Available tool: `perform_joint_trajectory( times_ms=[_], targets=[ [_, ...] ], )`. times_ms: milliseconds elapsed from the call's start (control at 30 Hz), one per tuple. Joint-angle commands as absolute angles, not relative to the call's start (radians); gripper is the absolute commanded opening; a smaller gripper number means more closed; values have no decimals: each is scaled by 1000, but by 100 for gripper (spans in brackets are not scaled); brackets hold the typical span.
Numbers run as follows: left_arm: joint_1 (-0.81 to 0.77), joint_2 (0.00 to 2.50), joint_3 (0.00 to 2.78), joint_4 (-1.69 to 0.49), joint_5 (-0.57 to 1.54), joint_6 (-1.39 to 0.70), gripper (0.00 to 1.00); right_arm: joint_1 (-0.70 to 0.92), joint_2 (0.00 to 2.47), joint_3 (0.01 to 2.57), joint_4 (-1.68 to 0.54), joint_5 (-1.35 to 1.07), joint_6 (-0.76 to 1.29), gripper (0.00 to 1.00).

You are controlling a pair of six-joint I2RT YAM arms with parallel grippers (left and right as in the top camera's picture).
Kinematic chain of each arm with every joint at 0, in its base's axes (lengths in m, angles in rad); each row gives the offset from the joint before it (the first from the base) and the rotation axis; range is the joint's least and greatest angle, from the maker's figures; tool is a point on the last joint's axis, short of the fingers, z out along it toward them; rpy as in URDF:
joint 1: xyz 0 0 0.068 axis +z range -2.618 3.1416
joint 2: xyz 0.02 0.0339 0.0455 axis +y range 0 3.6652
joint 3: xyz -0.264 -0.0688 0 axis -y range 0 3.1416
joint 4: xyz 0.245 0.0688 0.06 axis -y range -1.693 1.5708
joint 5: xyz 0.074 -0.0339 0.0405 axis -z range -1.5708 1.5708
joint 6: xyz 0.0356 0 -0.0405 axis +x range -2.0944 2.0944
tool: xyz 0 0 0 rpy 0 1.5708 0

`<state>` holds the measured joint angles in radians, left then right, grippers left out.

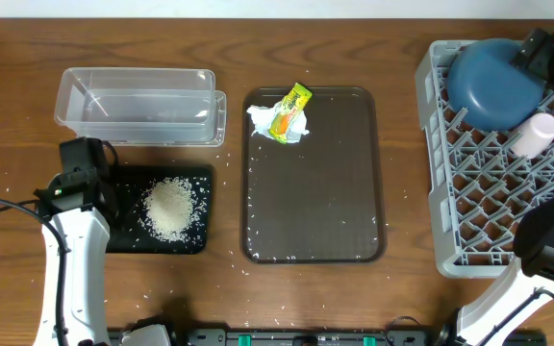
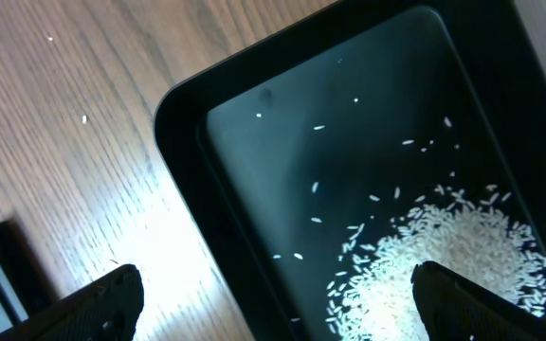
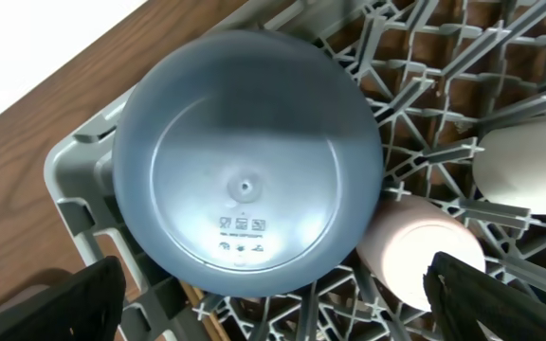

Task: Sort waste into correct bins and load items into the dishwasher rack
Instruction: 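Reach the left gripper to the yellow wrapper and grasp it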

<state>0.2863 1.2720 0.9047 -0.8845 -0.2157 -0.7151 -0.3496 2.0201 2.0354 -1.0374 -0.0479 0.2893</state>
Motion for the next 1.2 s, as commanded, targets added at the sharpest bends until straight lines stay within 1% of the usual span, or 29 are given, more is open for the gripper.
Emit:
perform_joint_trajectory(
  times_ms=[0,100,200,300,367,467,533,667,767,867,933,1100,1167],
  targets=[
    [289,1277,907,-907,24,-743,93,-350,1994,2046,-1041,-41,299,99],
    [289,1278,907,-944,381,-734,93,-350,1994,2046,-1041,-41,299,99],
    [270,1277,907,-997,609,-601,93,-350,1994,2046,-1041,-41,299,99],
    [204,1268,908,-978,776,-461,93,-350,1994,2046,-1041,-41,299,99],
    [133,1253,920,-958,785,-456,93,-350,1994,2046,-1041,-41,299,99],
    [-1,1224,962,-895,742,-469,93,-350,1994,2046,-1040,-41,299,99],
    [-111,1214,1008,-835,652,-482,93,-350,1994,2046,-1041,-41,299,99],
    [-342,1250,1167,-824,355,-501,93,-350,1994,2046,-1041,-41,299,99],
    [-473,1342,1311,-837,178,-431,93,-350,1994,2046,-1041,-41,299,99],
    [-536,1485,1455,-849,91,-354,93,-350,1994,2046,-1041,-41,299,99],
    [-551,1586,1523,-822,29,-340,93,-350,1994,2046,-1041,-41,299,99],
    [-555,1774,1549,-615,-211,-333,93,-350,1994,2046,-1040,-41,299,99],
    [-555,1832,1549,-555,-231,-333,93,-350,1994,2046,-1041,-41,299,99]
  ],
)
